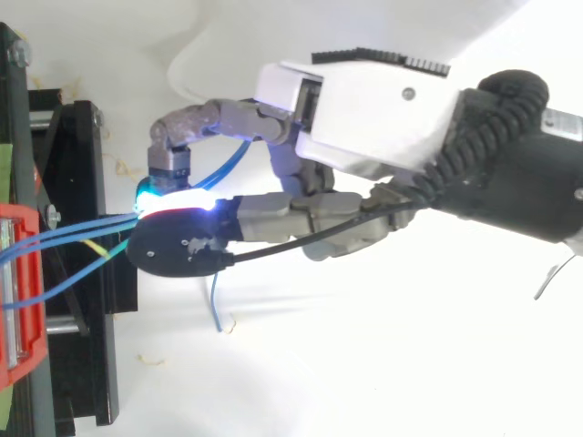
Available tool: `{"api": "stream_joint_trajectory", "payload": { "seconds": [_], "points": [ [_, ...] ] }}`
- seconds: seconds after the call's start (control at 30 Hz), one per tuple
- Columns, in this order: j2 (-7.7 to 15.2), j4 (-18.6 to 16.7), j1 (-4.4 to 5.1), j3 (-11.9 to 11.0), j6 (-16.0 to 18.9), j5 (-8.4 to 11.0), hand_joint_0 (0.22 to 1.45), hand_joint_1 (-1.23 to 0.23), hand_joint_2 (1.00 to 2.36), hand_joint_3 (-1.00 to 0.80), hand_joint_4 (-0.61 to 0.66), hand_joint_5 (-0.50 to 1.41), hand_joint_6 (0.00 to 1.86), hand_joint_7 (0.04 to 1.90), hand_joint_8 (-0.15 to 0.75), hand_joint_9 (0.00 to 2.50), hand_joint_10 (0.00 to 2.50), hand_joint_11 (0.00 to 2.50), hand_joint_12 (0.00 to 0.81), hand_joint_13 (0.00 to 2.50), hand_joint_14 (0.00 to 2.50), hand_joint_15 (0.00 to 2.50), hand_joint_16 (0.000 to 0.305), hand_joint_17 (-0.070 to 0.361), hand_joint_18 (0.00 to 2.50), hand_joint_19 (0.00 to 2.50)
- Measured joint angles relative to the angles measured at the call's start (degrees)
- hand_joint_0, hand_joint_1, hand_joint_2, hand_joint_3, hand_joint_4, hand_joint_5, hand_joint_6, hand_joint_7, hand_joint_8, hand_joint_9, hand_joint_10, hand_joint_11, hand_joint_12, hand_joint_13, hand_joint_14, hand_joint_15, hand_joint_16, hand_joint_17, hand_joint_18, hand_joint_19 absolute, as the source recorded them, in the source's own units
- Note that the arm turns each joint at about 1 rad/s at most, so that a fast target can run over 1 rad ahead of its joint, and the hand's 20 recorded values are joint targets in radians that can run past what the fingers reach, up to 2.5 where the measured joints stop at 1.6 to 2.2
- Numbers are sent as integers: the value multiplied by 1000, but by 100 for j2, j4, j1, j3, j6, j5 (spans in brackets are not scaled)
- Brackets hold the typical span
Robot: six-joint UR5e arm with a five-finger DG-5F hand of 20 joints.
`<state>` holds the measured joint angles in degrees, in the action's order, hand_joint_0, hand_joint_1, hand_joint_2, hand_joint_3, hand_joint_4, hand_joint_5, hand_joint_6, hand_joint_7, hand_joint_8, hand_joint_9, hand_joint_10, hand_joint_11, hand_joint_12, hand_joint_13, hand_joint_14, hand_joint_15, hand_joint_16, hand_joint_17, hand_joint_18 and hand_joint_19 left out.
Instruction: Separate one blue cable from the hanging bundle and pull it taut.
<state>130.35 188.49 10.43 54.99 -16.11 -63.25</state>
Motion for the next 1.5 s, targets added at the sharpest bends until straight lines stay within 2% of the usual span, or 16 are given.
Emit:
{"api": "stream_joint_trajectory", "payload": {
  "seconds": [0.23, 0.5, 0.7, 1.07, 1.5],
  "points": [
    [-197, 303, 45, 9, -417, 66, 688, -583, 1016, -49, 189, 104, 506, 1117, 29, 2500, 27, 1821, 367, 2328, 12, 1693, 51, 115, 1612, 753],
    [-293, 325, 83, 11, -914, 90, 686, -580, 1017, -53, 185, 103, 506, 1109, 15, 2500, 26, 1814, 359, 2319, 12, 1700, 50, 112, 1603, 756],
    [-369, 326, 128, 9, -1241, 99, 682, -584, 1017, -61, 176, 99, 506, 1097, 52, 2500, 26, 1798, 363, 2307, 11, 1688, 50, 113, 1597, 764],
    [-386, 320, 145, 4, -1325, 89, 664, -644, 1017, -112, 203, 95, 506, 1104, 67, 2500, 27, 1755, 365, 2293, 10, 1690, 50, 113, 1592, 771],
    [-387, 320, 136, 10, -1378, 79, 660, -646, 1016, -132, 216, 93, 506, 1113, 74, 2500, 25, 1782, 371, 2279, 10, 1712, 50, 113, 1590, 772]
  ]
}}
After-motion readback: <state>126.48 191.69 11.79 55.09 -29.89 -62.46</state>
